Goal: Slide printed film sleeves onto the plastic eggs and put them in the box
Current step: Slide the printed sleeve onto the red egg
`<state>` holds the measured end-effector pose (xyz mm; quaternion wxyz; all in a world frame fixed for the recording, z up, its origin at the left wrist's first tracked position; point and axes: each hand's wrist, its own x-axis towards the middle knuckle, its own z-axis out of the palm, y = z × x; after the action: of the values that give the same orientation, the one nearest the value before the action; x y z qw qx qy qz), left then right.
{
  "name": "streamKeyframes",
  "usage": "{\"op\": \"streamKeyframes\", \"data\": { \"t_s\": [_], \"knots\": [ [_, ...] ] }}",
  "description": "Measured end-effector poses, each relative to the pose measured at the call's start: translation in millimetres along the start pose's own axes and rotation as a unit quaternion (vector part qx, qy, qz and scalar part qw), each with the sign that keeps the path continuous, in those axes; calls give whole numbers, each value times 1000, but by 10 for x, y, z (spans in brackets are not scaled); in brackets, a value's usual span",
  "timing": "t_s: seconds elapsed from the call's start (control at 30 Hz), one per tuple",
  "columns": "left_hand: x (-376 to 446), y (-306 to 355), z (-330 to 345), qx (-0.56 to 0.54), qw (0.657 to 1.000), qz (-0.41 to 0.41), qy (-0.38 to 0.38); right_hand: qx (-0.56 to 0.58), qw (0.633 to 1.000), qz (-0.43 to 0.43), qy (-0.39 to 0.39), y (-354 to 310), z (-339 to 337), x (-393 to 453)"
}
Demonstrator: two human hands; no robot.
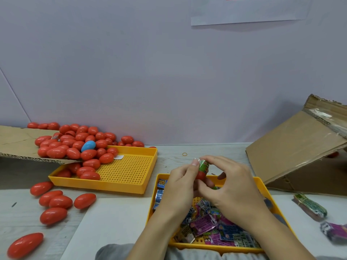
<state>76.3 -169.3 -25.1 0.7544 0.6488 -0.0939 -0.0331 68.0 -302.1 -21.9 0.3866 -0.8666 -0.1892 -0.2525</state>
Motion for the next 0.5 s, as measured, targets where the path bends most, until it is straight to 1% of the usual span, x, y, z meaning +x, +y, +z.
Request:
{"op": "streamKeyframes", "data": {
  "t_s": [0.27,0.37,0.5],
  "knots": [
    [-10,6,-3,15,1000,2,-11,-20,1000,19,1,15,14,-7],
    [-16,0,-6,19,1000,-1,-17,0,1000,25,6,25,5,-8],
    [-7,-3,-9,11,1000,-1,-16,27,999,24,-8,9,-5,-8]
  ]
}}
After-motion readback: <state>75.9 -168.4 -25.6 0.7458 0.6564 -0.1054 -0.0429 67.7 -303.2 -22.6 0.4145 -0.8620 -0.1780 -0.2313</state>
